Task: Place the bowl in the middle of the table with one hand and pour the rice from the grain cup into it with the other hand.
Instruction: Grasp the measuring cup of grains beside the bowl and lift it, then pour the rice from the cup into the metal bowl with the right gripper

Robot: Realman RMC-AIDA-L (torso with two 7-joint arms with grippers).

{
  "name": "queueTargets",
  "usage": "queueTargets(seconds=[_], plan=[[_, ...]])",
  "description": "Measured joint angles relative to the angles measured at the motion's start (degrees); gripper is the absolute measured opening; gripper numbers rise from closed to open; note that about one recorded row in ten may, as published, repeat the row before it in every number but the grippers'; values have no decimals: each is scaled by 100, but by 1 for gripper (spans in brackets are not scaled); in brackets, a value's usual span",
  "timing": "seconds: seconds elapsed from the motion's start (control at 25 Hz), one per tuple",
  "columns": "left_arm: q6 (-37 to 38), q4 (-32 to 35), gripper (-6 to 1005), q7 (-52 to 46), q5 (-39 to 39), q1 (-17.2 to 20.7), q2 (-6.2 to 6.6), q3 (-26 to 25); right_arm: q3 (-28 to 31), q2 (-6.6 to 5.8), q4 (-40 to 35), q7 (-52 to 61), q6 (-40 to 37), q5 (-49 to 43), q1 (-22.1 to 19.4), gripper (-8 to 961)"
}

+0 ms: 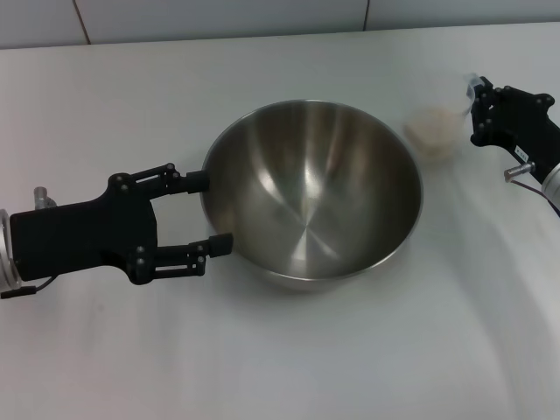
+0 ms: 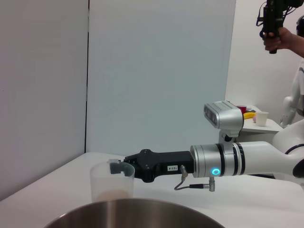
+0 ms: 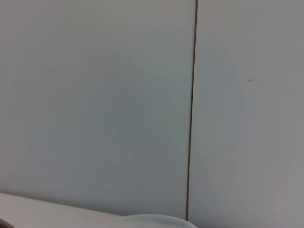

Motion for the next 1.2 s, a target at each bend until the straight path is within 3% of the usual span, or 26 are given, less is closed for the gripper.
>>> queueTargets(seconds=[0.36,0.72,0.92,1.2], plan=[[18,0,827,-8,5,28,0,0,-35,0,-25,0,-250,-1,53,11],[33,1,827,-9,6,34,0,0,-86,-13,-261,0,-1164,-51,89,10],[32,3,827,-9,5,27,0,0,-675,-17,-548,0,-1253,-58,314,10],[18,2,827,-9,3,37,-9,0,-1013,-18,-797,39,-1397,-38,515,11]])
